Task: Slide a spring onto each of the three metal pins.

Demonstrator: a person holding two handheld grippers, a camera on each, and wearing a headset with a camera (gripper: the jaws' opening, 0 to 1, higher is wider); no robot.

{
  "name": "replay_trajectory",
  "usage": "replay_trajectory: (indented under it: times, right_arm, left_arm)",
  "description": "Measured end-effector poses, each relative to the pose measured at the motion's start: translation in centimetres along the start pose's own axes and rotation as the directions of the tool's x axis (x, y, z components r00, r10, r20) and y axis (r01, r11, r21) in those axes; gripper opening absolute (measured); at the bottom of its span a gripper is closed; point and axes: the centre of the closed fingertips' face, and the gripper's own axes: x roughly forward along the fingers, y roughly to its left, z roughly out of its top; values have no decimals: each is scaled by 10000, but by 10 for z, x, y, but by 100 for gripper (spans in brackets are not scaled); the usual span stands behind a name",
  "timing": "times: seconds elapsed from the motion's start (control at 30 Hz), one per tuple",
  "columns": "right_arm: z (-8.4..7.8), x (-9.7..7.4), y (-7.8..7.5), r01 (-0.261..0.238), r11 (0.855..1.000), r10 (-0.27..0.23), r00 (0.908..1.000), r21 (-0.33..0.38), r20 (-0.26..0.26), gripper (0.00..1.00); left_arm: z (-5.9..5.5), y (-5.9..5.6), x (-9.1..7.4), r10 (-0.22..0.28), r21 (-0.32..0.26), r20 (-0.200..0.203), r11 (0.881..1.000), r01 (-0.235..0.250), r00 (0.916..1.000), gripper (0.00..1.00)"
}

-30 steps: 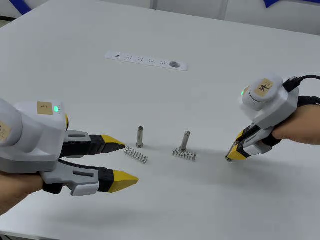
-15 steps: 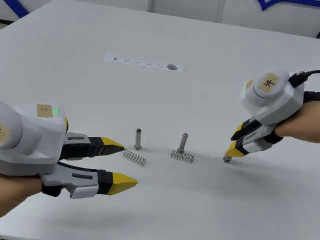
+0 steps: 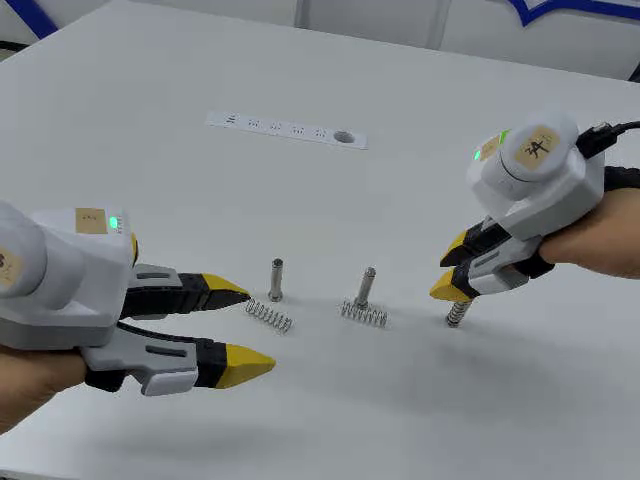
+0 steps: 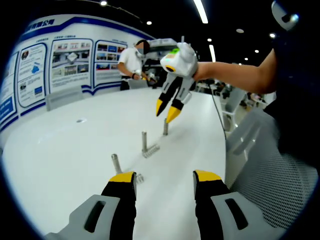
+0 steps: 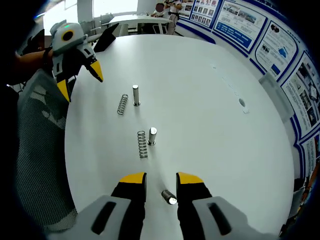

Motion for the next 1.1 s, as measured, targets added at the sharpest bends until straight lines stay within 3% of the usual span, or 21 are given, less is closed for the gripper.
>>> replay_trajectory:
  times: [0.47,0.8,1.1]
  right_arm:
    - [8,40,29,-869,9957,866,9962,-316,-114,20]
    - [8,64,29,-1107,9926,1094,9936,-497,-277,16]
    - [5,74,30,-1252,9904,1225,9913,-578,-479,15]
  left_arm:
    - [0,1,1,3,-6,-28,10000,-3,10000,45]
    - [-2,3,1,13,-51,-63,10000,-14,10000,45]
    - [-3,3,1,11,-65,-87,10000,-11,10000,44]
